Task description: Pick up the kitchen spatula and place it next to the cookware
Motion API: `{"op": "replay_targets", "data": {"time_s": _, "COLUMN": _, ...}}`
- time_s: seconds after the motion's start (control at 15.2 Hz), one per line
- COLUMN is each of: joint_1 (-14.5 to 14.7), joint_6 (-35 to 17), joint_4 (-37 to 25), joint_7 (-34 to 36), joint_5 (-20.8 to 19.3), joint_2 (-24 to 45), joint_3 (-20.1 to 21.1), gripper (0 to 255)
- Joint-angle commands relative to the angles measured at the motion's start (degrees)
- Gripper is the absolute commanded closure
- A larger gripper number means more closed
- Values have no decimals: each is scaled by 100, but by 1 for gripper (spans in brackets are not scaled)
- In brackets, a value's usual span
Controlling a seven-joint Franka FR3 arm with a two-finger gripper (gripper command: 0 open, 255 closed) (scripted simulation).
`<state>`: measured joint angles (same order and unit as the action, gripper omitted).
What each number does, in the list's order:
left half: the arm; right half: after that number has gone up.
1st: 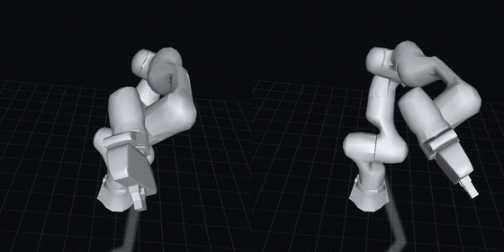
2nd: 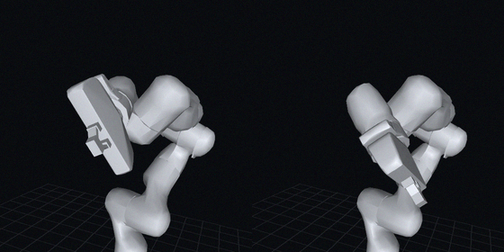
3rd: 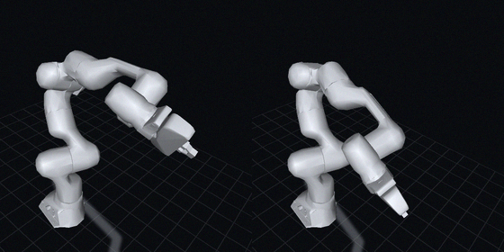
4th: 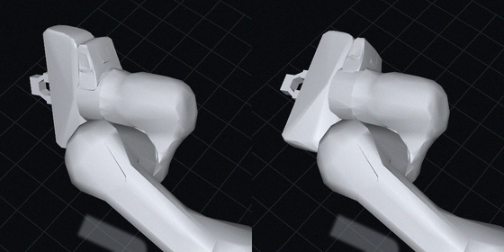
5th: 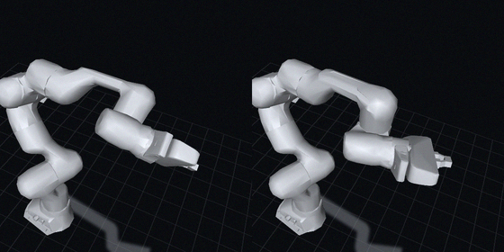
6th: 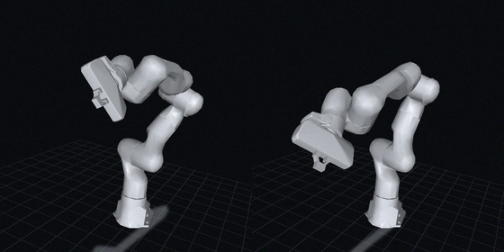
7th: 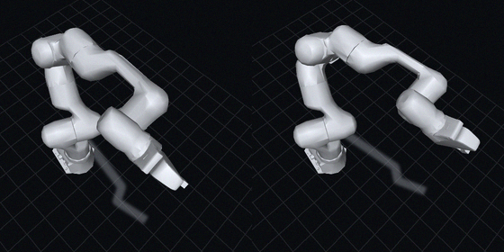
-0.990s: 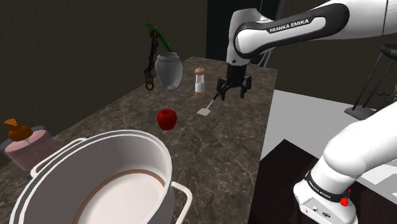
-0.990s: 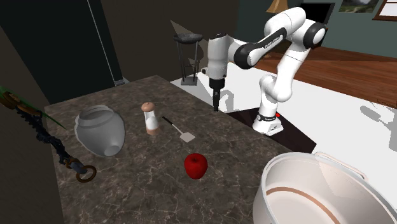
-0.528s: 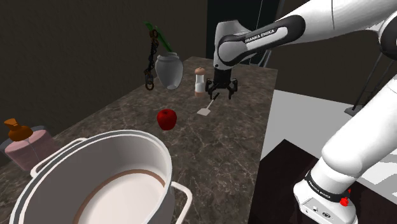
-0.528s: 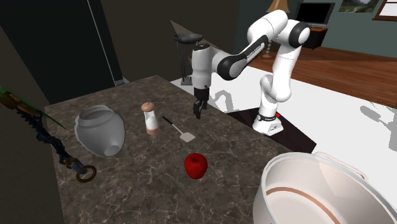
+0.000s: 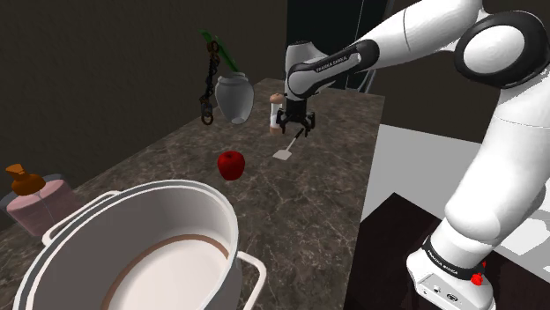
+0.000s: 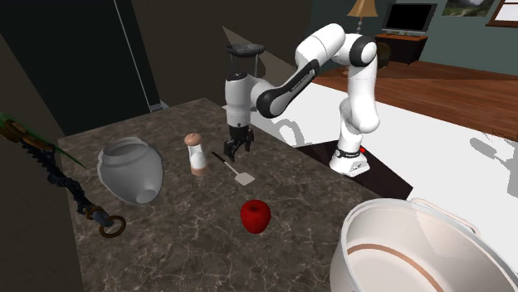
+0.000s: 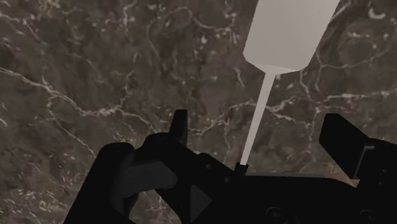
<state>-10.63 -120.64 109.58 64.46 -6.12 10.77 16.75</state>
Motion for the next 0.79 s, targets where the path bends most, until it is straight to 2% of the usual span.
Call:
{"op": "replay_targets", "data": {"time_s": 0.0, "joint_1": 10, "joint_6": -47, "joint_4": -337, "joint_7": 409, "joint_5": -168, "joint_2": 374, "joint_3": -110, "gripper": 0}}
{"op": "replay_targets", "data": {"time_s": 0.2, "joint_1": 39, "joint_6": -70, "joint_4": -796, "joint_7": 869, "joint_5": -334, "joint_2": 839, "joint_3": -277, "gripper": 0}}
{"op": "replay_targets", "data": {"time_s": 0.73, "joint_1": 52, "joint_6": -547, "joint_4": -585, "joint_7": 936, "joint_5": -440, "joint_2": 1114, "joint_3": -331, "gripper": 0}}
